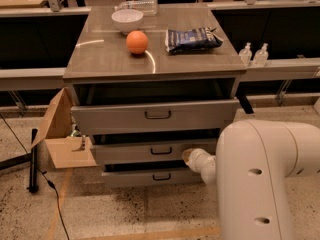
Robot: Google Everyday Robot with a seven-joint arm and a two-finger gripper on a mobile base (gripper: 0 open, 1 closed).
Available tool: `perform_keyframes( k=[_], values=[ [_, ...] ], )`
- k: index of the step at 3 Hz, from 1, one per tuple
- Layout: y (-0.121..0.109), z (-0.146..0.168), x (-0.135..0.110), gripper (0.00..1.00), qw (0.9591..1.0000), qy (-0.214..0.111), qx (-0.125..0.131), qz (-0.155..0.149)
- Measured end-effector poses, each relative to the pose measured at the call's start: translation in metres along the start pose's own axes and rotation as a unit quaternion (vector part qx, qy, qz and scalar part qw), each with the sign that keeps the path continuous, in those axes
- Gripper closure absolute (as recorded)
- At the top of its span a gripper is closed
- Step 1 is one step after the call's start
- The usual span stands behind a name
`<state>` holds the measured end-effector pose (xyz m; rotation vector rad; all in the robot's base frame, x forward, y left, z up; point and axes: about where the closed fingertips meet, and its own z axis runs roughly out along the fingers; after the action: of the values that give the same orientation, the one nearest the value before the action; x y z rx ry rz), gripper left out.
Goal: Close middle drawer
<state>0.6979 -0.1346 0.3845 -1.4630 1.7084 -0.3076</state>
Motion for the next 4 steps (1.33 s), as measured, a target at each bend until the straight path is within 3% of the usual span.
perform_keyframes(
  k=[2,4],
  values=[
    [-0.005,0.014,0.005,1.00,0.9998,-0.011,-0.010,-0.011],
    [0.004,-0.034,-0.010,1.00,0.9989,-0.022,-0.038,-0.012]
  ],
)
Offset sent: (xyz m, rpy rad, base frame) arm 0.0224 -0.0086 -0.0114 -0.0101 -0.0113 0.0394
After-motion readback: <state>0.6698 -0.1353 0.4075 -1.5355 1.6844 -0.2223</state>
